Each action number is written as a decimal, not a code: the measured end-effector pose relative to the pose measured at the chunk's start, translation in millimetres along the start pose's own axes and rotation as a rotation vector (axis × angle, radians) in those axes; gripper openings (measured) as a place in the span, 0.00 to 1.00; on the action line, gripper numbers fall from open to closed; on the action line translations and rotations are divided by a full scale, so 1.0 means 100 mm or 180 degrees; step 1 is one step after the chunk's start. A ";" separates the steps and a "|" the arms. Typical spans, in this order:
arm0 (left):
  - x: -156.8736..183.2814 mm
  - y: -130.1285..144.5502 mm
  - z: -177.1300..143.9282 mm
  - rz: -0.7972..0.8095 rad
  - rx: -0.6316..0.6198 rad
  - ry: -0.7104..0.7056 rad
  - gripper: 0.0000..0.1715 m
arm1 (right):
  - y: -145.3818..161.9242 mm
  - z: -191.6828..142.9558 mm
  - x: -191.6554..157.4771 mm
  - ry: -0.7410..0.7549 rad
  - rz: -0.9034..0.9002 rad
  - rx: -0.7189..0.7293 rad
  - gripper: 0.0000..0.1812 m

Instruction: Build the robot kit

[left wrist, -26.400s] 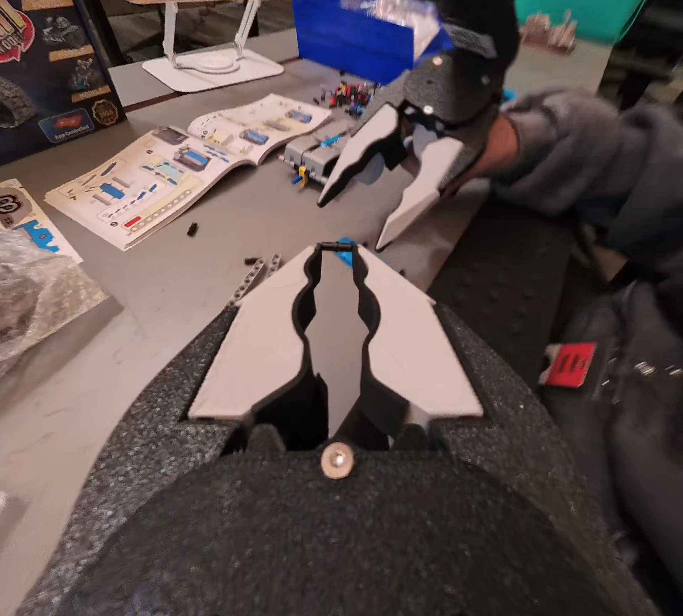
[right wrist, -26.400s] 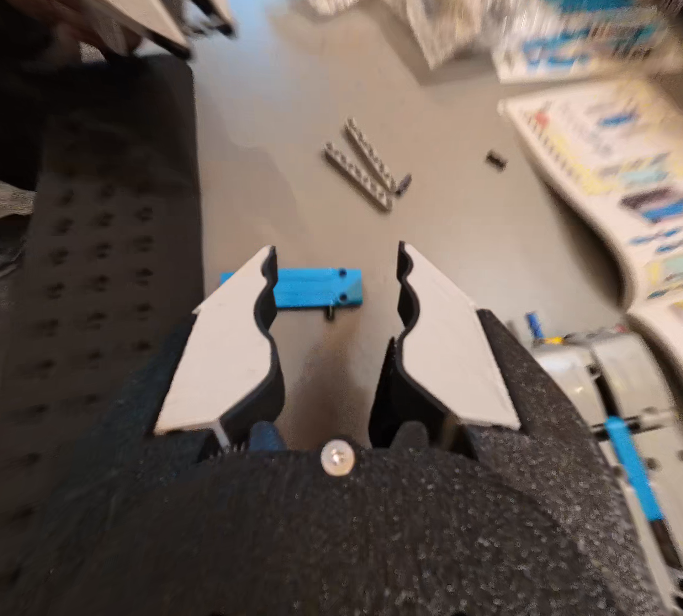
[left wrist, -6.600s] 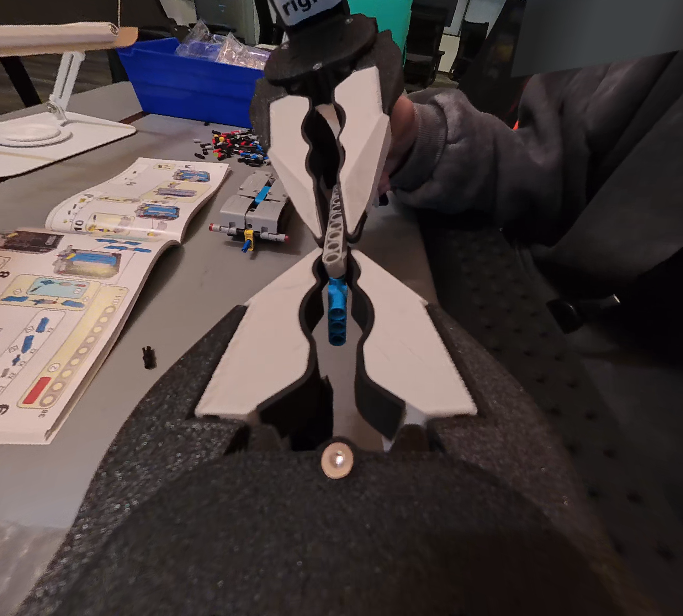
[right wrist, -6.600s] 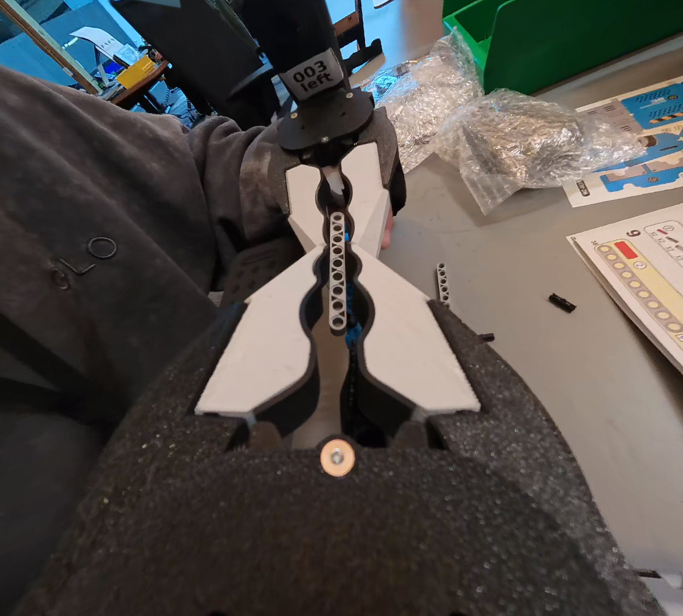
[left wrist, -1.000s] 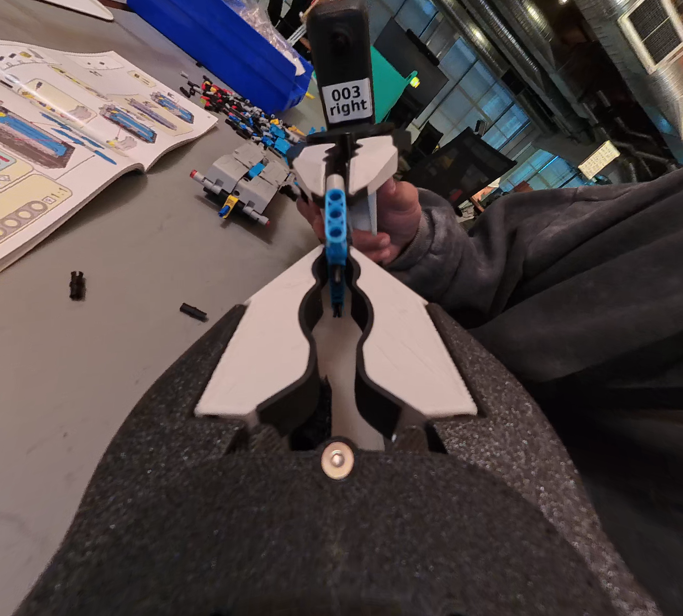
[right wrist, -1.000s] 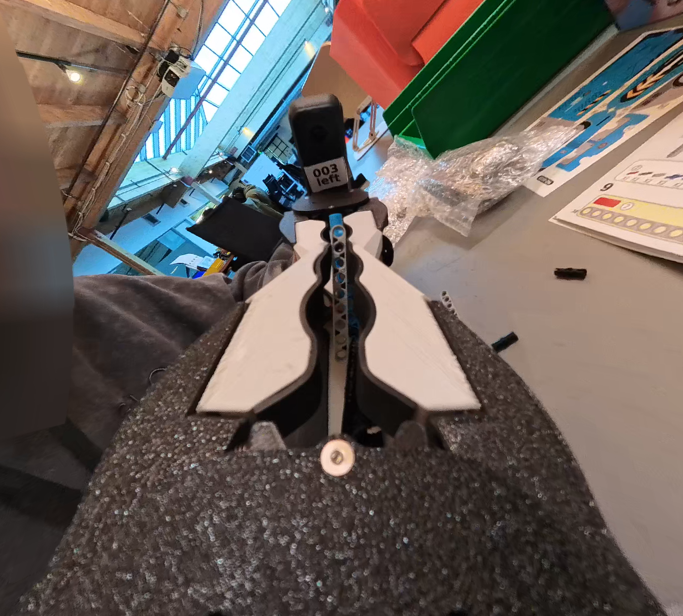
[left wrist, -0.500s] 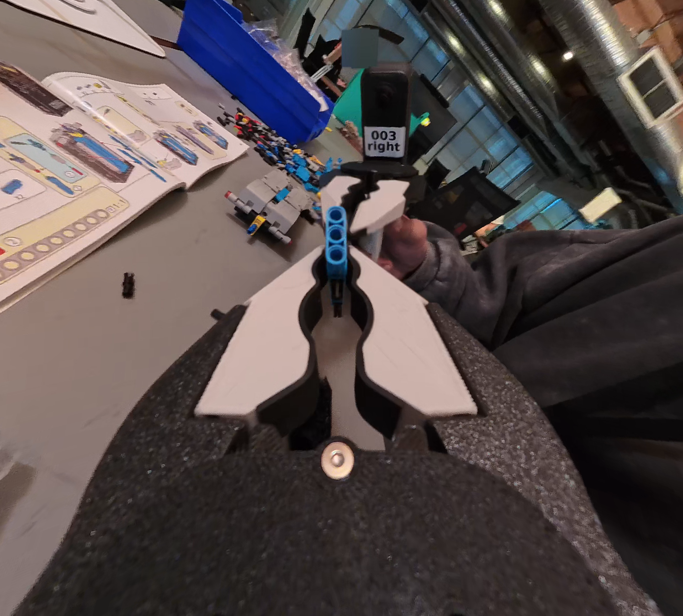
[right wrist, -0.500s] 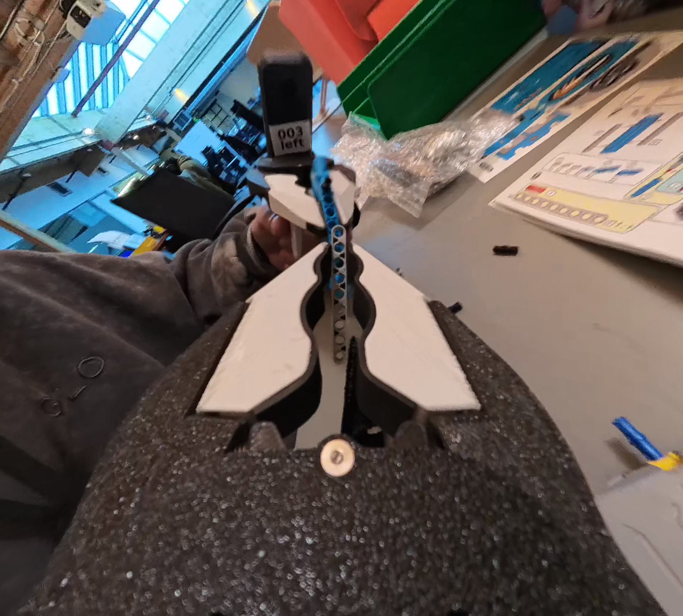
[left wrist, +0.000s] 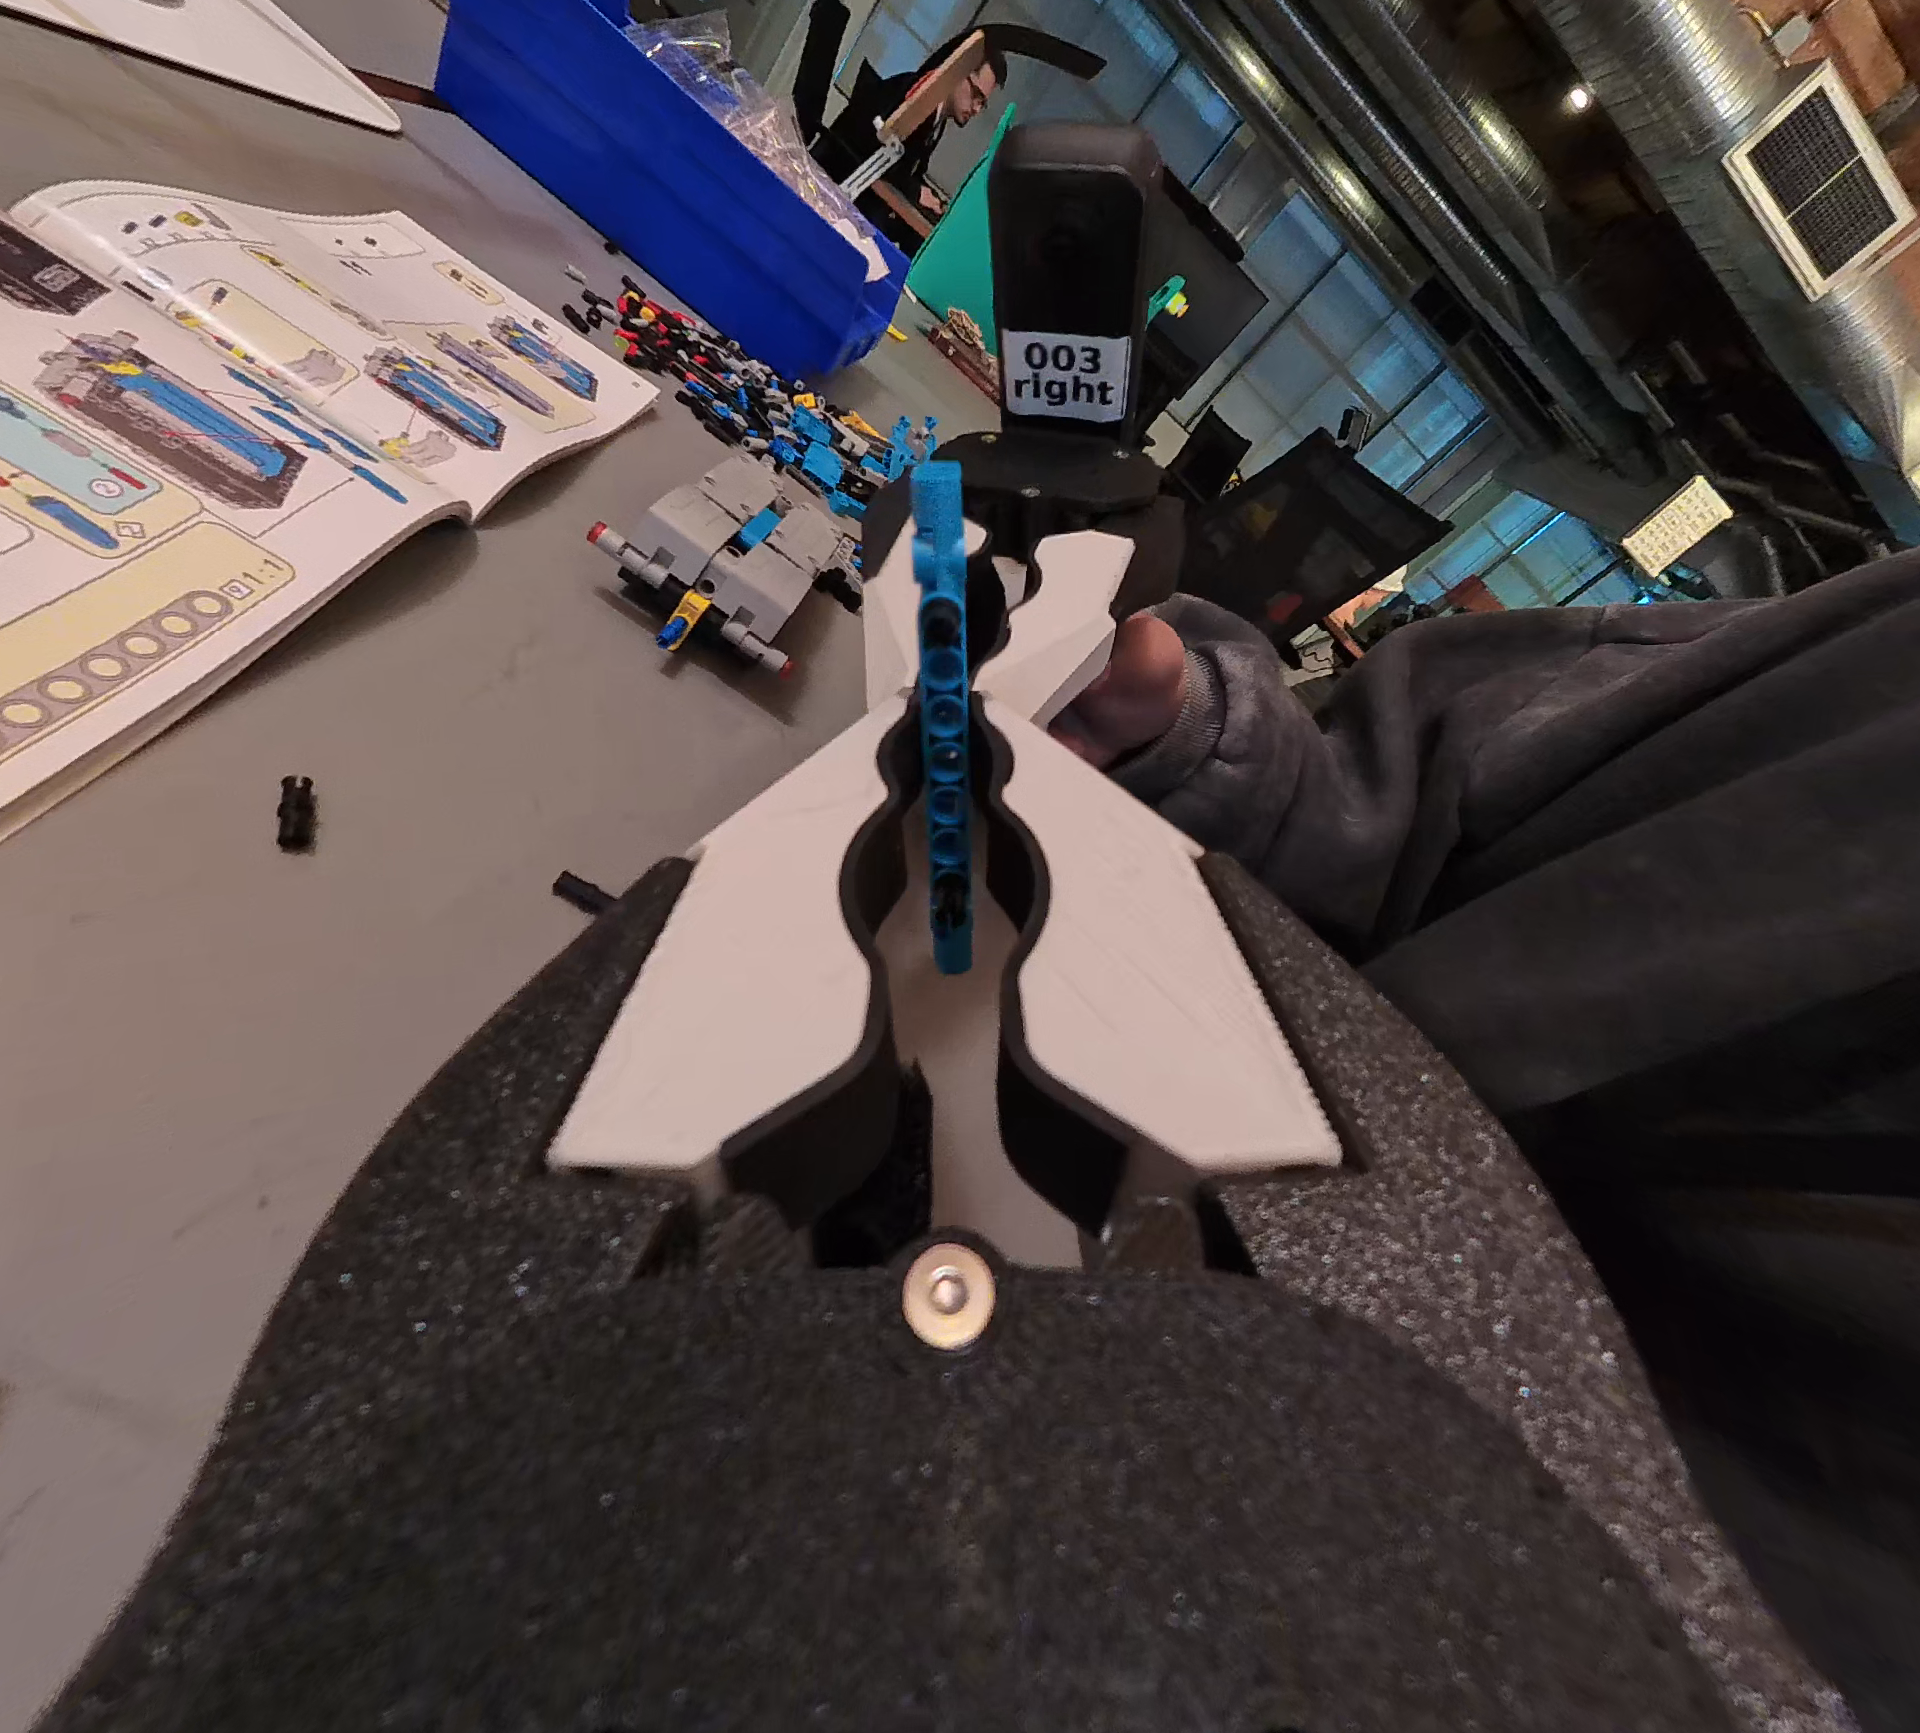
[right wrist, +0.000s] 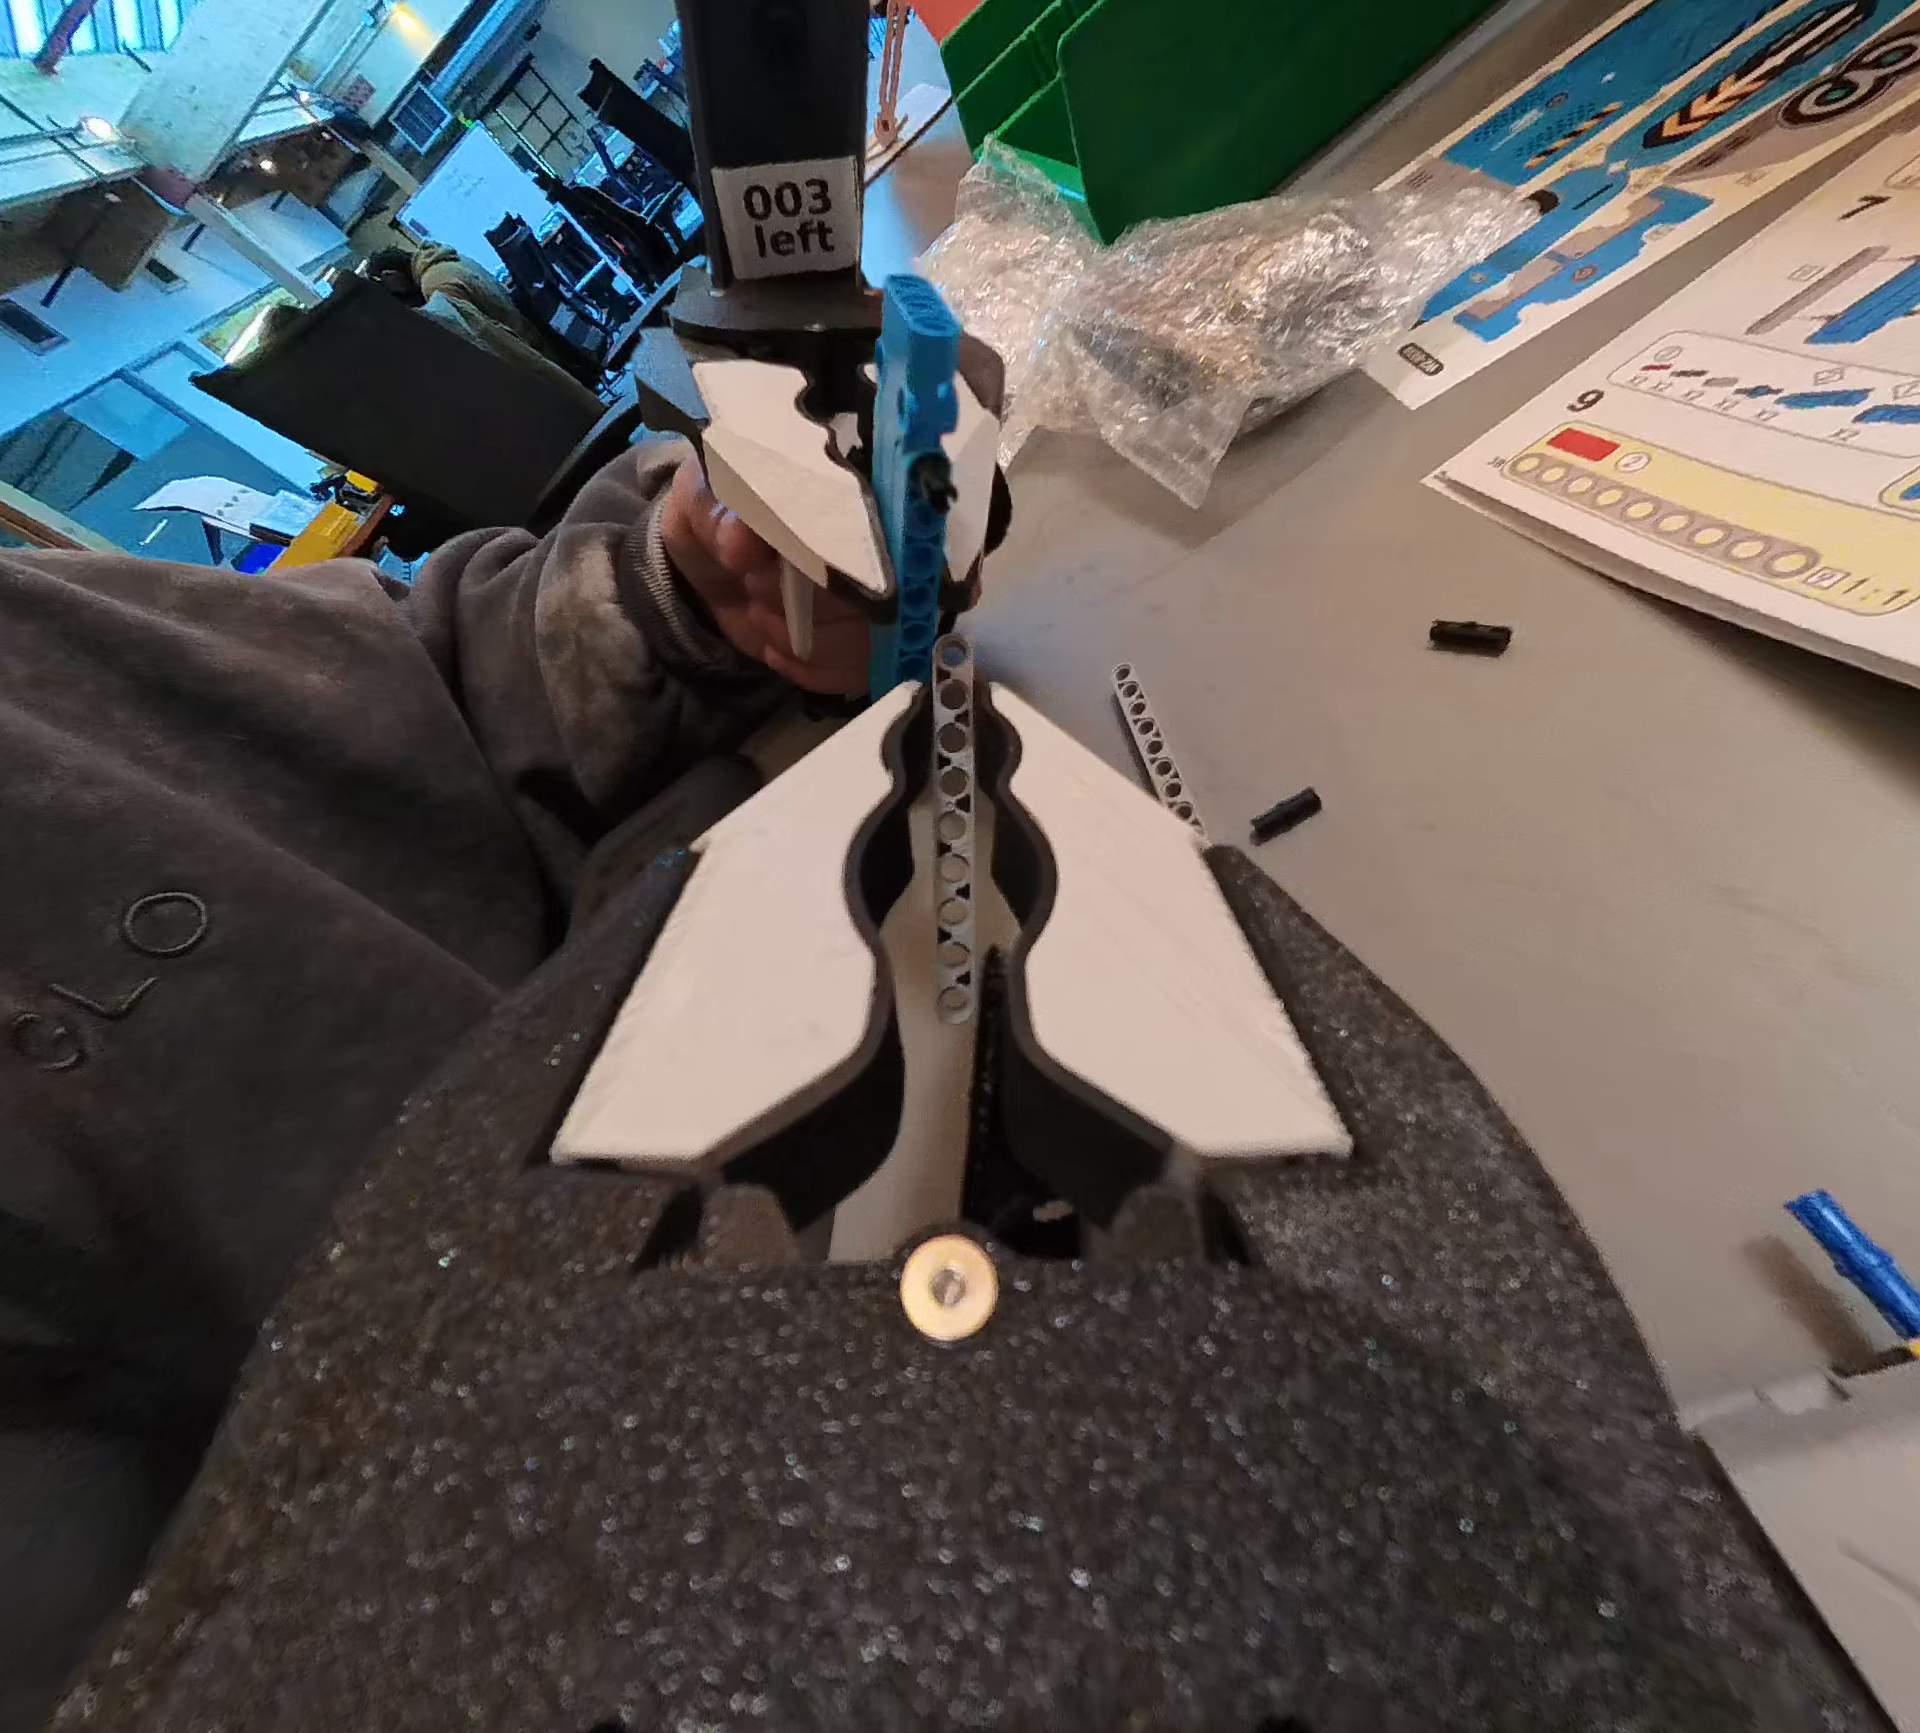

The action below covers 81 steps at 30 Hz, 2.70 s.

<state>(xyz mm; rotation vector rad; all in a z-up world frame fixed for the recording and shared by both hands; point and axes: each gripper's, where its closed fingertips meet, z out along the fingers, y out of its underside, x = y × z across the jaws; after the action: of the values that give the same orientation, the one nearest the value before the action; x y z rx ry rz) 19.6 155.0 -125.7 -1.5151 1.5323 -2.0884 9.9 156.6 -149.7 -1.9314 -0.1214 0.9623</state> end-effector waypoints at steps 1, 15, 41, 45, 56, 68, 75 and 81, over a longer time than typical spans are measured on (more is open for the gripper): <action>0.01 0.00 0.00 -0.0025 0.0015 0.0029 0.03 | 0.00 0.00 -0.01 -0.0010 -0.0002 -0.0007 0.03; 0.04 -0.21 -0.12 -0.0083 0.0381 0.0176 0.03 | -0.05 -0.06 -0.03 -0.0055 0.0038 0.0091 0.03; 0.13 -0.26 -0.08 -0.0209 0.0834 0.0276 0.03 | -0.50 -0.14 -0.18 -0.0877 0.0743 0.1102 0.03; 0.12 -0.26 -0.08 -0.0203 0.0873 0.0217 0.03 | -0.50 -0.13 -0.16 -0.0786 0.0678 0.1120 0.03; 0.13 -0.25 -0.06 -0.0516 0.1041 0.0379 0.03 | -0.48 -0.10 -0.18 -0.0512 0.0378 0.1088 0.03; 0.07 -0.38 -0.21 -0.0434 0.1082 0.0308 0.03 | -0.33 -0.13 -0.14 -0.0579 0.0338 0.0583 0.10; 0.09 -0.40 -0.21 -0.0454 0.1064 0.0386 0.04 | -0.21 -0.06 -0.22 -0.0710 0.0353 0.0311 0.03; 0.17 -0.18 -0.01 -0.0133 0.0504 0.0281 0.13 | -0.40 -0.20 -0.15 -0.0926 0.0779 0.0751 0.03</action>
<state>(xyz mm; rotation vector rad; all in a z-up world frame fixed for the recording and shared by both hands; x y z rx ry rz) 18.1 154.1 -101.2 -1.4298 1.3360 -2.2682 24.9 157.6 -104.5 -1.6059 0.0614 1.3557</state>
